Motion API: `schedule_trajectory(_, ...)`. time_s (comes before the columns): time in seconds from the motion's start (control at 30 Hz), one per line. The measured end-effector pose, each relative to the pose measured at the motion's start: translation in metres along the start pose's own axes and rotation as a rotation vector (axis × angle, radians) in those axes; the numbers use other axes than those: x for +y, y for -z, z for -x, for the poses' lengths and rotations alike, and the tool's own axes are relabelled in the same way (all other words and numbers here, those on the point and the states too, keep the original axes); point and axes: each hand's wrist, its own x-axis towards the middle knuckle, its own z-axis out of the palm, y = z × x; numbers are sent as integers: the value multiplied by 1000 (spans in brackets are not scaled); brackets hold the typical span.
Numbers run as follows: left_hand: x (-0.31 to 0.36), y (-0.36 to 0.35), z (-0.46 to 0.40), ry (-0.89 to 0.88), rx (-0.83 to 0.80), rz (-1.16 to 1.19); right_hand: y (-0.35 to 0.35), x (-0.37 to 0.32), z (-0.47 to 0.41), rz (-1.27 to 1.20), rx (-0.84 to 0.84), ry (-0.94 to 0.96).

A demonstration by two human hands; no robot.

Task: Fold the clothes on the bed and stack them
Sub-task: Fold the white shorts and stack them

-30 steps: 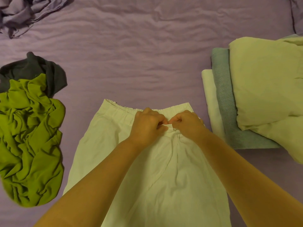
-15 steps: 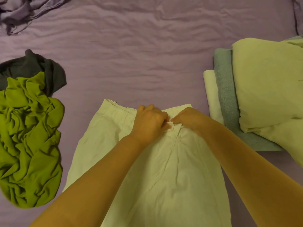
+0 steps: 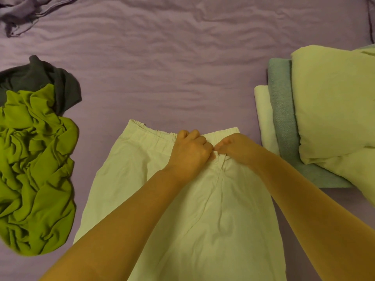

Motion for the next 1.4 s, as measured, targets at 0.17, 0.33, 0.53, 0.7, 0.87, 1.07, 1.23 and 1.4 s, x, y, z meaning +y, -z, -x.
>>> schedule_trajectory(0.17, -5, -3, -3, 3, -69, 0, -6, 19, 4, -28, 48, 162)
schedule_trajectory(0.33, -15, 1, -5, -59, -125, 180, -17, 33, -3, 64, 186, 270)
schedule_trajectory(0.53, -15, 7, -14, 26, -369, 258, -25, 37, -6, 91, 280, 267)
schedule_trajectory(0.7, -16, 14, -18, 21, -470, 294, -29, 39, -9, 95, 296, 255)
schedule_trajectory(0.87, -18, 17, -15, 55, -407, 399, -25, 40, -8, 18, 266, 263)
schedule_trajectory(1.07, -21, 21, -19, 76, -397, 496, -23, 39, -4, -68, 252, 286)
schedule_trajectory(1.23, -26, 27, -28, 125, -463, 592, -17, 38, -1, -201, 229, 277)
schedule_trajectory(1.4, -19, 23, -27, 177, -512, 555, -19, 39, -1, -203, 202, 296)
